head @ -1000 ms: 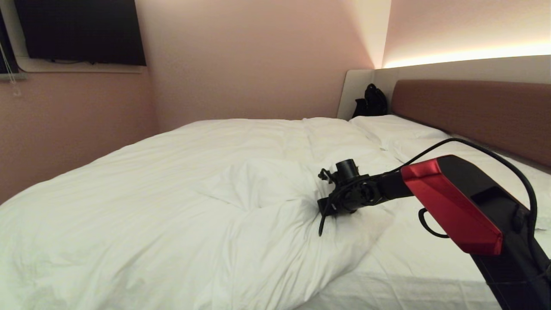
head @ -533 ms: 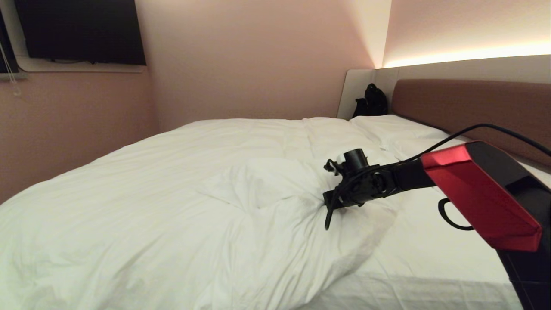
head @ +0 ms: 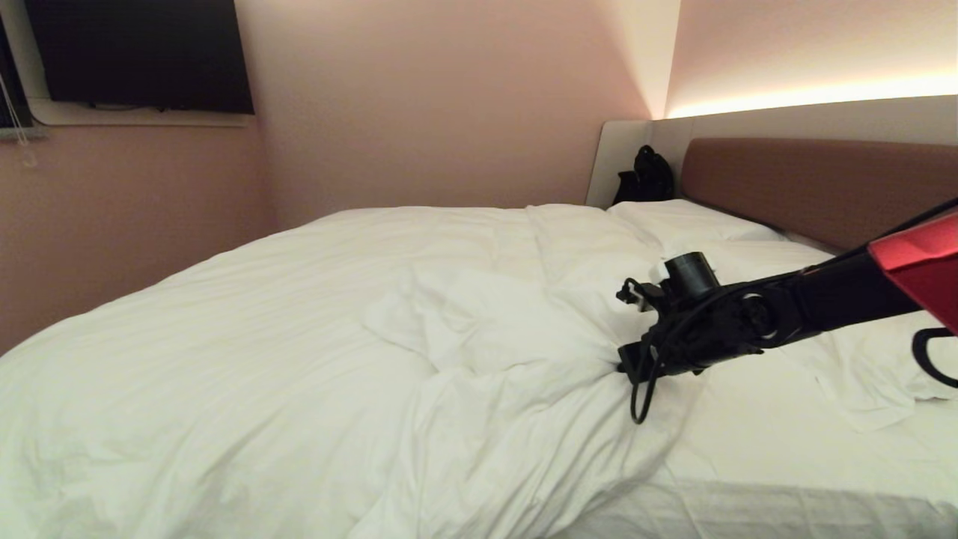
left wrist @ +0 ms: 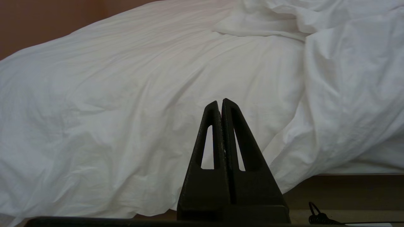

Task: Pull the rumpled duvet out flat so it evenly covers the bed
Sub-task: Flatten the corners of the folded blanket

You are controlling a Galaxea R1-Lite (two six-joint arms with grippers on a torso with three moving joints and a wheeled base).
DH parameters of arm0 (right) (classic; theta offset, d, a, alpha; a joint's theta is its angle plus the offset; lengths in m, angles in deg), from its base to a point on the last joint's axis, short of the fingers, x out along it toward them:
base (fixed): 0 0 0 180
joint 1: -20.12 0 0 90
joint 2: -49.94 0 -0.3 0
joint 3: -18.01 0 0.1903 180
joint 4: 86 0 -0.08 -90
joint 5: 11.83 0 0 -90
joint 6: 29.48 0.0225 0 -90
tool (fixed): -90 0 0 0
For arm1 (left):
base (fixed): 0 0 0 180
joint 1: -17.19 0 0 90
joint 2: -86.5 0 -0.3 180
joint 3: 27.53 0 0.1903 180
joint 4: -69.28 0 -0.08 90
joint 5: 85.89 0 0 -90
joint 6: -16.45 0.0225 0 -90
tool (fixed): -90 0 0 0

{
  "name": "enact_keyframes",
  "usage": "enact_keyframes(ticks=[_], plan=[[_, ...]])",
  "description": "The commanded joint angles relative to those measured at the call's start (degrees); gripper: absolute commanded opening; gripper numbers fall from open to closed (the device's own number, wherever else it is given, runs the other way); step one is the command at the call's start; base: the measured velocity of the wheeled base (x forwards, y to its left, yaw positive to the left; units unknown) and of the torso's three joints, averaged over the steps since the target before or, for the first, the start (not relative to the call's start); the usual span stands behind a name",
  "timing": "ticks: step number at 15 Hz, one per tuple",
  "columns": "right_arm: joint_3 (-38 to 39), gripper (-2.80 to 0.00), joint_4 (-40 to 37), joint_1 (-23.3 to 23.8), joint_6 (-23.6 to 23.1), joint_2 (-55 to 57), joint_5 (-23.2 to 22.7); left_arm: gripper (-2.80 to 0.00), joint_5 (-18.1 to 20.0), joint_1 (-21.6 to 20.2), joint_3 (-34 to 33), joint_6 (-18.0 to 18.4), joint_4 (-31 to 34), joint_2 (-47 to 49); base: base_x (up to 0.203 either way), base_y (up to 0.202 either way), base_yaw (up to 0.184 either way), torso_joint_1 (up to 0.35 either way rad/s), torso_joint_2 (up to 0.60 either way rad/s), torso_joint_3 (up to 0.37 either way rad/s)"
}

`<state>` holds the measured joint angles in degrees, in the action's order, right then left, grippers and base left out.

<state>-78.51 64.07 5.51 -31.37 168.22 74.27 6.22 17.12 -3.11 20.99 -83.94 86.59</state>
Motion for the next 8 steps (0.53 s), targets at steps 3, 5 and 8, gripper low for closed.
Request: enact_keyframes(ticks=[3, 5, 8], plan=[[14.0, -2.80, 0.2, 2.9, -2.3, -14.2, 0.5, -2.80, 0.0, 0.0, 0.0, 0.0, 0.0, 0.0, 0.000, 0.000, 0.000, 0.000, 0.00, 0.000], [19.6, -2.80, 0.4, 4.5, -3.0, -19.6, 0.9, -2.80, 0.0, 0.0, 0.0, 0.0, 0.0, 0.0, 0.000, 0.000, 0.000, 0.000, 0.00, 0.000], [26.4, -2.80, 0.4, 7.1, -3.8, -28.2, 1.1, -2.80, 0.0, 0.0, 0.0, 0.0, 0.0, 0.0, 0.000, 0.000, 0.000, 0.000, 0.00, 0.000]])
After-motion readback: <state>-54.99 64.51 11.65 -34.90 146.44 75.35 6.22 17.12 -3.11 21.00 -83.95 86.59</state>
